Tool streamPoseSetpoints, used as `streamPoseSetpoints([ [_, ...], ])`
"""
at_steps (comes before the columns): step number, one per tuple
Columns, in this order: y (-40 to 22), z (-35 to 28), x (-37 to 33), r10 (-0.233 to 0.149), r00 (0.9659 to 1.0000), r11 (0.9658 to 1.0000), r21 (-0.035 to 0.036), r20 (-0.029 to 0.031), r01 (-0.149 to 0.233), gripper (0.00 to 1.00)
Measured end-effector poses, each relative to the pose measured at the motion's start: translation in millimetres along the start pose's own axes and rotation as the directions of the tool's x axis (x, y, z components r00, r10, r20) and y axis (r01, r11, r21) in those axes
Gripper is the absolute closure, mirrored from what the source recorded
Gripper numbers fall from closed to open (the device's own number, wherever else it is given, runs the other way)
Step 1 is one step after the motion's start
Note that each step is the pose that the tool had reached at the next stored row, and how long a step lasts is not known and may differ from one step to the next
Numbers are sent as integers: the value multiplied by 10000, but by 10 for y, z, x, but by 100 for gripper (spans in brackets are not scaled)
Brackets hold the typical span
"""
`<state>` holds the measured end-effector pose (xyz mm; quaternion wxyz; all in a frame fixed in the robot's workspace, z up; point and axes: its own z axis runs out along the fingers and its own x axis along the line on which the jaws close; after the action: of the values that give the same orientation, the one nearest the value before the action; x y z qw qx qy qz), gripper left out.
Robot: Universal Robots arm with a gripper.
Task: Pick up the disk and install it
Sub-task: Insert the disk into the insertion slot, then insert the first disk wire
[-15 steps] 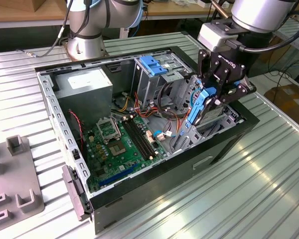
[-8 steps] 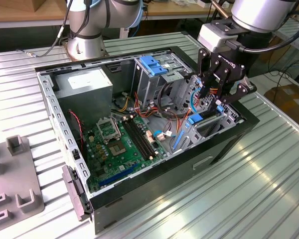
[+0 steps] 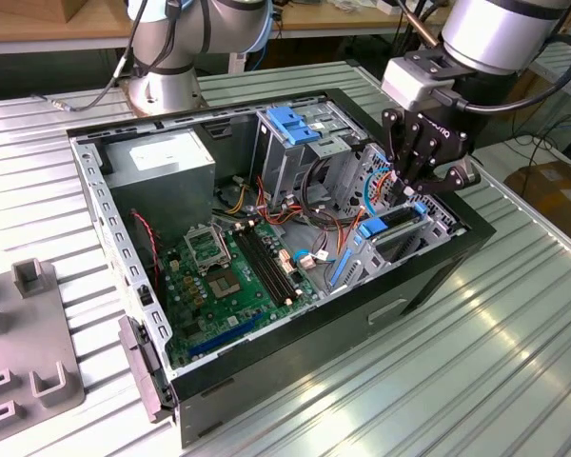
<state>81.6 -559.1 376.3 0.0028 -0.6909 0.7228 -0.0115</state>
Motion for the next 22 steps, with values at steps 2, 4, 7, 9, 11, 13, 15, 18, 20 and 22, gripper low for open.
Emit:
streamPoseSetpoints([
  [2,-2,3,0,1,10000,10000,4,-3,-1,90],
  [4,-3,6,0,0,10000,10000,3,0,0,90],
  [7,-3,7,0,0,10000,10000,4,0,0,90],
  [9,-3,7,0,0,10000,10000,4,0,0,90],
  [11,-4,7,0,0,10000,10000,4,0,0,90],
  [13,-7,8,0,0,10000,10000,4,1,0,90],
  [15,-14,8,-1,-1,10000,10000,4,0,1,90],
  [18,-55,9,-2,-1,10000,10000,4,-1,1,90],
  [20,-125,10,-6,0,10000,10000,4,0,0,90],
  [22,-204,12,-9,0,10000,10000,4,0,0,90],
])
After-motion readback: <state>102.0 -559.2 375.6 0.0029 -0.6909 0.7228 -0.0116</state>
